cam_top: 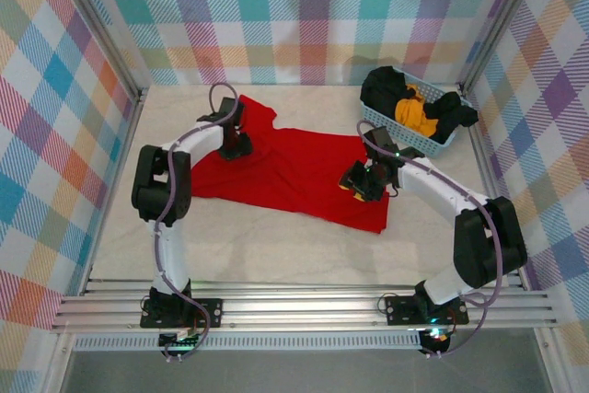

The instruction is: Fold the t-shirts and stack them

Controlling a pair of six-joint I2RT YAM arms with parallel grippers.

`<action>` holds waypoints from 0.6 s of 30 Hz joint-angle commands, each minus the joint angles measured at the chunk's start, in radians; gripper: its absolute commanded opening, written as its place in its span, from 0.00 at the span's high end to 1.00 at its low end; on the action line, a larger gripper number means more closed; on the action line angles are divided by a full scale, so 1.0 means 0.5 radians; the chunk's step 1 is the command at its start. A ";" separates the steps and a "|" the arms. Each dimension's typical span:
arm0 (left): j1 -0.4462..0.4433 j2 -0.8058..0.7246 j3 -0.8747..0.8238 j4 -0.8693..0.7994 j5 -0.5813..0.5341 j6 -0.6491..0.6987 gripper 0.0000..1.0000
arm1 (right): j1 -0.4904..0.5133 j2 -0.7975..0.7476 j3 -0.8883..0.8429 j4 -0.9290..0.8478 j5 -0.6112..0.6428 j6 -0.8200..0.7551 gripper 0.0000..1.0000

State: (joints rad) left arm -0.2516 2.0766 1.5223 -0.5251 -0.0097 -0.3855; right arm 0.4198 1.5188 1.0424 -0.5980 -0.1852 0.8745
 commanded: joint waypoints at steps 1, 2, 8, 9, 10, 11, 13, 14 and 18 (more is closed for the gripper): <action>-0.065 -0.123 -0.102 0.003 0.052 0.007 0.65 | 0.010 -0.038 -0.029 0.019 -0.031 -0.016 0.59; -0.075 -0.145 -0.133 0.007 0.040 -0.001 0.65 | 0.010 -0.037 -0.029 0.019 -0.031 -0.016 0.59; -0.127 -0.269 -0.319 0.012 -0.061 -0.062 0.65 | 0.010 -0.037 -0.047 0.027 -0.034 -0.016 0.59; -0.126 -0.244 -0.315 -0.014 -0.060 -0.073 0.65 | 0.010 -0.037 -0.051 0.031 -0.037 -0.013 0.59; -0.126 -0.223 -0.319 -0.031 -0.051 -0.078 0.65 | 0.010 -0.038 -0.055 0.033 -0.038 -0.010 0.59; -0.126 -0.212 -0.323 -0.041 -0.046 -0.091 0.65 | 0.010 -0.040 -0.057 0.036 -0.038 -0.009 0.59; -0.139 -0.223 -0.329 -0.082 -0.101 -0.123 0.66 | 0.010 -0.044 -0.060 0.035 -0.038 -0.010 0.59; -0.146 -0.255 -0.353 -0.067 -0.136 -0.135 0.65 | 0.010 -0.045 -0.063 0.036 -0.035 -0.010 0.59; -0.159 -0.409 -0.461 0.010 -0.222 -0.194 0.59 | 0.009 -0.040 -0.084 0.056 -0.041 -0.005 0.59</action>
State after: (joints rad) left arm -0.3183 1.9434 1.3148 -0.5201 -0.0738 -0.4492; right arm 0.4198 1.5173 1.0183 -0.5816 -0.1860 0.8749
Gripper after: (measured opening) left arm 0.406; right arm 0.413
